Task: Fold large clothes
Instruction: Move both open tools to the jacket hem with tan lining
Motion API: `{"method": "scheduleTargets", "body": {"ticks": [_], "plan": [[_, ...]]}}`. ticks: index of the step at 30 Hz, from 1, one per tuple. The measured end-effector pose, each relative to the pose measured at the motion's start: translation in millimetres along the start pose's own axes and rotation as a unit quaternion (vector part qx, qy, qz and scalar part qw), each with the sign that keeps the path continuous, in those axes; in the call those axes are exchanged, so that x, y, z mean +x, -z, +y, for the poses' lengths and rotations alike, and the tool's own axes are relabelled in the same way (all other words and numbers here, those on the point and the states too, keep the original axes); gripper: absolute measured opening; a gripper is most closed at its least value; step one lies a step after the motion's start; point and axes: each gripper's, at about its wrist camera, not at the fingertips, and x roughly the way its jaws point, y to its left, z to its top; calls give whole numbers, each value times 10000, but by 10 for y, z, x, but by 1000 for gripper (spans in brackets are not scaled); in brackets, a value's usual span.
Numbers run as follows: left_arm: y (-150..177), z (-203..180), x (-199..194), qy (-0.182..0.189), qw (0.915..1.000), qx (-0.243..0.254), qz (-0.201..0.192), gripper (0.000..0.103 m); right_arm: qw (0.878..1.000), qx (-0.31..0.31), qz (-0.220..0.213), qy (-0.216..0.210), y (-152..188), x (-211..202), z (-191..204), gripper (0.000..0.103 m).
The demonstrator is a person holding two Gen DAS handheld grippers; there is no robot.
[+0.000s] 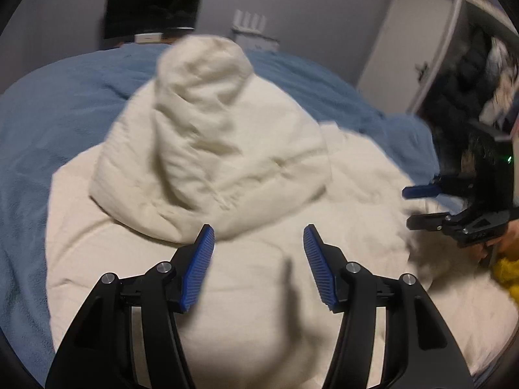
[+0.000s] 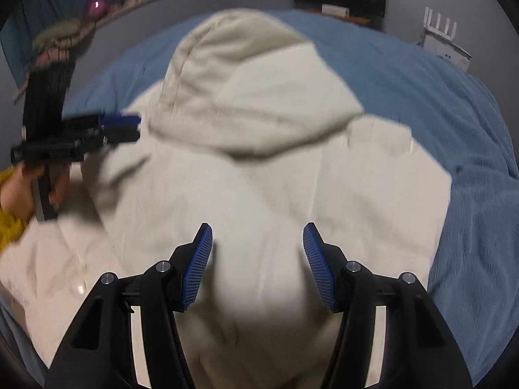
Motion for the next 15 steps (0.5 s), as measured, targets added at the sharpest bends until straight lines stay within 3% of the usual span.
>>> {"method": "scheduleTargets", "body": {"ticks": [5, 15], "plan": [[117, -107, 324, -347, 9973, 337, 544, 57, 9989, 441, 119, 92, 226, 93, -169, 55], [130, -127, 569, -599, 9947, 586, 593, 63, 9956, 912, -8, -237, 276, 140, -358, 55]]}}
